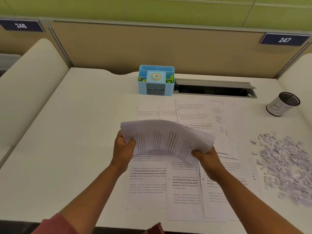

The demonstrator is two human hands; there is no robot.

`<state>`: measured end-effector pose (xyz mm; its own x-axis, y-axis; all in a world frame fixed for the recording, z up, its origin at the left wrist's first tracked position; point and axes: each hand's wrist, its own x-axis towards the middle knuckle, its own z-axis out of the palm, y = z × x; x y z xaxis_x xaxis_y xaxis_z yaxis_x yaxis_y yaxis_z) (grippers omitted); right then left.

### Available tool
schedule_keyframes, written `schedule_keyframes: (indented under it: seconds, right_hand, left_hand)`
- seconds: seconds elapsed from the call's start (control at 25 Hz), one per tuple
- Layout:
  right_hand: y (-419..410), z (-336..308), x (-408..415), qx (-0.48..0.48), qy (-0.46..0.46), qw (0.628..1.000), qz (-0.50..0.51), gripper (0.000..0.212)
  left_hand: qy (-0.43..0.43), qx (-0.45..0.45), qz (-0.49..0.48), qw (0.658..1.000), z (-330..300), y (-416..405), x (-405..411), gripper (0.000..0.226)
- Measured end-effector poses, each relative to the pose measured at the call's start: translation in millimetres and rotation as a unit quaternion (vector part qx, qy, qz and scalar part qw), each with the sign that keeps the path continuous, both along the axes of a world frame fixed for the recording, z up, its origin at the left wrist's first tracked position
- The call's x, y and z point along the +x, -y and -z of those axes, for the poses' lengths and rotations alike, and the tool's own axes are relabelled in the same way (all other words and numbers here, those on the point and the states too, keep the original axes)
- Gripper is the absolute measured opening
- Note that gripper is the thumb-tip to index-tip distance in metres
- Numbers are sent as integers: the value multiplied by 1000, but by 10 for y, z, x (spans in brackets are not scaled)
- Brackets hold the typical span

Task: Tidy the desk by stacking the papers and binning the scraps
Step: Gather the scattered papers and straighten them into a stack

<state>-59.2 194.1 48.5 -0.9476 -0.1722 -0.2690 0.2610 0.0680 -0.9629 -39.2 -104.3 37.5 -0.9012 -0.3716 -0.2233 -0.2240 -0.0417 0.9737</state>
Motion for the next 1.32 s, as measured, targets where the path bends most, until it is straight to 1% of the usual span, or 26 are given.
schedule_keyframes:
  seconds: [0.08,0.24,0.4,0.56,0.68,0.8,0.92,1.0,1.08,1.16,1.2,1.24,1.28,1.32]
  right_hand:
    - [6,-13,14,-7,1,1000,-4,55]
    - [10,-37,-16,0,6,1000,-10,46]
    - [-22,-13,-31,-1,7,999,-35,55]
    - [-46,15,-60,-1,12,999,-36,54]
    - [-68,101,-45,-14,37,999,-24,48]
    - [-85,114,-61,-11,44,998,-35,45]
    - [-134,15,-120,6,57,998,-29,29]
    - [-205,-101,-167,26,47,998,-36,25]
    - [-301,-227,-182,19,49,997,-51,26]
    - [-397,-342,-198,-7,56,997,-60,29]
    - [-577,-390,-216,-23,65,995,-66,31]
    - [-773,-420,-234,-37,73,994,-71,32]
    - [-777,-414,-244,-44,78,994,-63,32]
    - [-866,-397,-256,-57,90,993,-48,32]
  left_hand:
    - [7,9,9,1000,16,13,-2,38]
    - [25,9,-3,1000,31,27,-12,35]
    - [28,3,7,1000,133,57,6,30]
    - [26,-5,0,1000,96,45,-17,32]
    - [39,-9,39,998,142,81,-13,31]
    - [47,-44,76,995,118,167,-43,26]
    - [30,-72,118,990,-87,228,-74,25]
    - [30,-73,157,984,-222,290,-146,23]
    - [39,-74,194,978,-392,298,-191,21]
    - [50,-72,222,971,-488,265,-181,25]
    - [60,-66,225,970,-528,105,-193,29]
    - [71,-52,217,972,-538,-69,-187,32]
    - [75,-30,203,976,-563,-55,-145,36]
    - [79,-4,180,981,-578,-114,-112,44]
